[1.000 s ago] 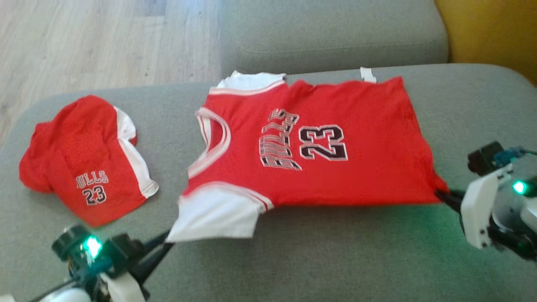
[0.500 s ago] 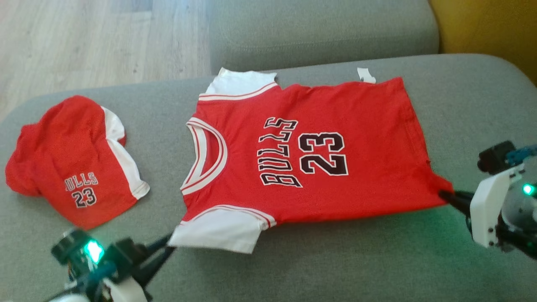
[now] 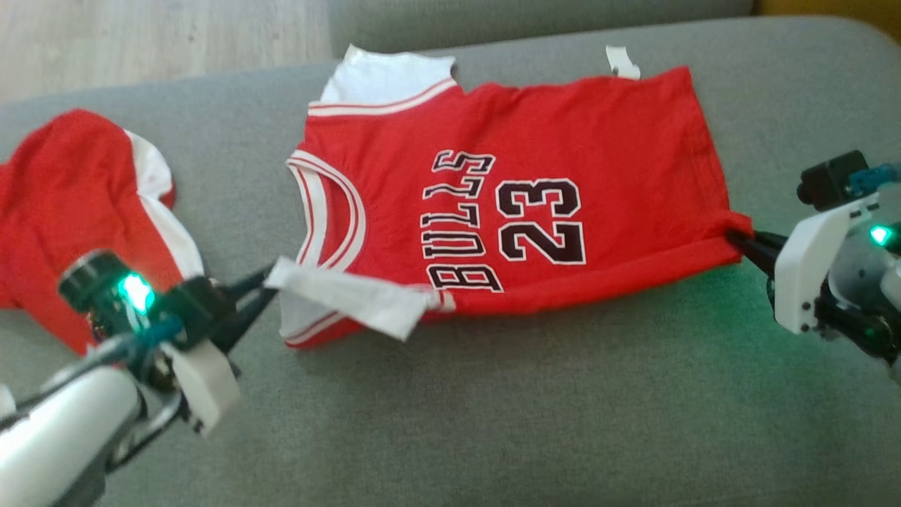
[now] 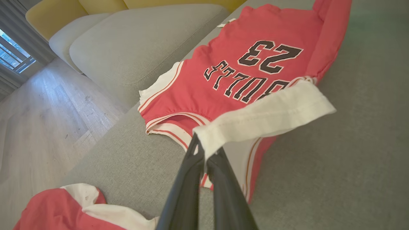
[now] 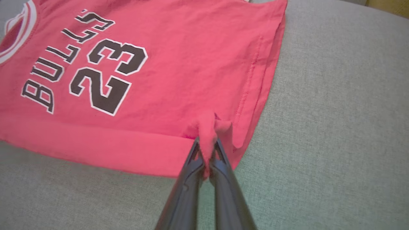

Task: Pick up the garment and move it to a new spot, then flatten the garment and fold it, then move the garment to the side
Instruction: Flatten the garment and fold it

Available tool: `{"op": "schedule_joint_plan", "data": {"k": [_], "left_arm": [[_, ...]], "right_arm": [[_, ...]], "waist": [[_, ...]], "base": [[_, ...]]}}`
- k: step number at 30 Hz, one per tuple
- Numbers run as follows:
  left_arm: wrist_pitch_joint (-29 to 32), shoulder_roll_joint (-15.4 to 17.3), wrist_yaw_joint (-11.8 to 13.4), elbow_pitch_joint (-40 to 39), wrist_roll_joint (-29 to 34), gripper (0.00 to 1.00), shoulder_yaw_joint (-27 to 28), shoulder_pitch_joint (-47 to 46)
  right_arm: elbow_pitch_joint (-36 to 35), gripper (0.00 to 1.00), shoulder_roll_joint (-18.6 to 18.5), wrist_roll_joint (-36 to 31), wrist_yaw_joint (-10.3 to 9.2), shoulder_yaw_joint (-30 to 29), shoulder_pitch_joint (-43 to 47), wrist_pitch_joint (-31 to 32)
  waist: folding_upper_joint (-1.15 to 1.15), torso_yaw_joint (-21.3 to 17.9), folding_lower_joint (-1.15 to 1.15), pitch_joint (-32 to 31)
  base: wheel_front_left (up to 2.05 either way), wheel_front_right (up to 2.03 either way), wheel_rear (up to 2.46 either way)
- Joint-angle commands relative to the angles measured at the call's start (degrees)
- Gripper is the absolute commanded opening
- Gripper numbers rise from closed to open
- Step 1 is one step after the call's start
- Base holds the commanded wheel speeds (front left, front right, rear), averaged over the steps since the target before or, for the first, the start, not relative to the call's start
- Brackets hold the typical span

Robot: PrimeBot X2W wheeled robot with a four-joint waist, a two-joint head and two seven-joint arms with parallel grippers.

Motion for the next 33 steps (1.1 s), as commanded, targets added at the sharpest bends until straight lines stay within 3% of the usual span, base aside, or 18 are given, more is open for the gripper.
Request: {"op": "schedule_joint_plan", "data": {"k": [1,9,16,17,18,19,23,33], "left_arm": [[0.3,1.8,-0.3,-0.4,0.6,0.00,2.7,-4.4],[0.6,0.4,-1.2,6.9,0.2,0.00,-0.7,-14.8],[0.3,0.1,-1.3,11.8,-2.6,0.00,-8.6,-24.1],[0.2,-0.1,-1.3,12.7,-3.4,0.00,-9.3,-25.4],[-0.1,-0.6,-1.3,13.8,-4.0,0.25,-9.7,-26.6],[-0.5,-1.1,-1.3,14.9,-4.2,1.00,-9.9,-27.9],[-3.5,-3.6,-1.0,19.1,-4.6,1.00,-9.0,-30.8],[-20.8,-11.8,12.9,26.8,-7.5,1.00,1.6,-30.0]], "right_arm": [[-0.2,0.00,-0.7,-0.5,-0.04,-1.0,-1.2,-0.1],[3.9,0.00,2.7,-2.4,-0.04,-2.3,-4.8,-0.7],[5.9,0.00,4.9,-4.5,-0.04,-1.2,-8.8,-0.8],[6.0,0.15,5.0,-4.9,-0.04,-1.0,-9.5,-1.3],[6.5,0.93,5.2,-5.2,-0.04,-1.2,-10.2,-2.0],[7.3,1.00,5.5,-5.3,-0.04,-1.5,-10.8,-2.4],[9.4,1.00,6.6,-6.7,-0.04,-2.9,-13.1,-5.8],[15.7,1.00,10.7,-12.1,-0.04,-11.3,-14.8,-29.7]], "waist": [[0.00,-0.5,-0.01,1.3],[0.00,-1.6,-0.01,4.8],[0.00,-2.6,-0.01,7.9],[0.00,-2.7,-0.01,8.3],[0.00,-2.7,-0.01,8.7],[0.00,-2.7,-0.01,9.0],[0.00,-2.5,-0.01,9.8],[0.00,-1.3,-0.01,7.1]], "base": [[0.00,0.00,0.00],[0.00,0.00,0.00],[0.00,0.00,0.00],[0.00,0.00,0.00],[0.00,0.00,0.00],[0.00,0.00,0.00],[0.00,0.00,0.00],[0.00,0.00,0.00]]}}
